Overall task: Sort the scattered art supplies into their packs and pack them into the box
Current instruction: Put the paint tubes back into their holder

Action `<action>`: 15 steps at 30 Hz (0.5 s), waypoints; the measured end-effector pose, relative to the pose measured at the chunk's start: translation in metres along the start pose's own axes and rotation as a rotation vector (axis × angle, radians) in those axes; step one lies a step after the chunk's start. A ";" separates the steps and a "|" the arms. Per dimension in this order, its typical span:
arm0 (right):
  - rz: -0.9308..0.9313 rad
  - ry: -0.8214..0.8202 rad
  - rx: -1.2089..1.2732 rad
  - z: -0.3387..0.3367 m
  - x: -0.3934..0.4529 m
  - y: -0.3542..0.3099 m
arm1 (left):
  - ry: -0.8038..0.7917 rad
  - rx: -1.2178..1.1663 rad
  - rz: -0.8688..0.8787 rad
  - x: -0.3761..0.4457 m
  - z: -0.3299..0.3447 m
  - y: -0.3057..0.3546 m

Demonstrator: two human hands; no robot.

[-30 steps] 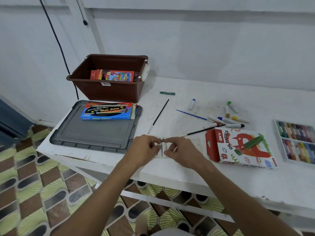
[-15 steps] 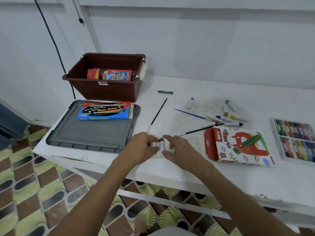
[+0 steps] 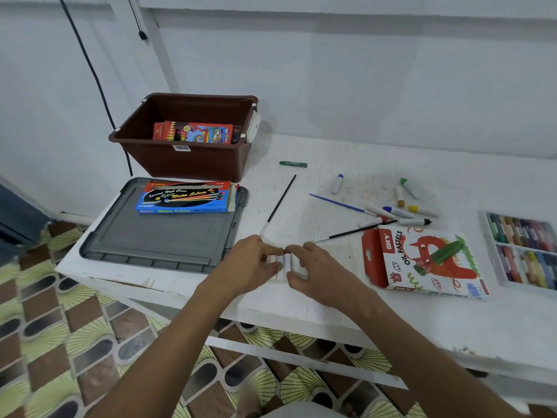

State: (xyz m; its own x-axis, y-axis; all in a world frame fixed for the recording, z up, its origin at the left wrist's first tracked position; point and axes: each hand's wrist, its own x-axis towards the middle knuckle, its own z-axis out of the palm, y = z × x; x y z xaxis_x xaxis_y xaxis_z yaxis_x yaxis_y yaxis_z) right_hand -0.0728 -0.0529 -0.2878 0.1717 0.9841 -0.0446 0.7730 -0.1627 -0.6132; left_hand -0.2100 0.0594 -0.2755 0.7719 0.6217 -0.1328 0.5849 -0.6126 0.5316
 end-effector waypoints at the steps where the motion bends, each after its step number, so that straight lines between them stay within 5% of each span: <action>1: 0.005 0.000 -0.004 0.000 0.000 0.000 | 0.001 -0.004 -0.002 0.000 0.000 0.000; 15: 0.044 -0.086 -0.041 -0.007 0.005 -0.002 | -0.013 -0.024 -0.031 0.002 -0.001 -0.002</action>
State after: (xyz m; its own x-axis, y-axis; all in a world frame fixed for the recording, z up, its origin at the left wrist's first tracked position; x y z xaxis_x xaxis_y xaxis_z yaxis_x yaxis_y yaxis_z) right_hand -0.0692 -0.0484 -0.2811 0.1543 0.9781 -0.1396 0.7906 -0.2070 -0.5763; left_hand -0.2103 0.0624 -0.2757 0.7568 0.6337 -0.1602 0.6023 -0.5810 0.5474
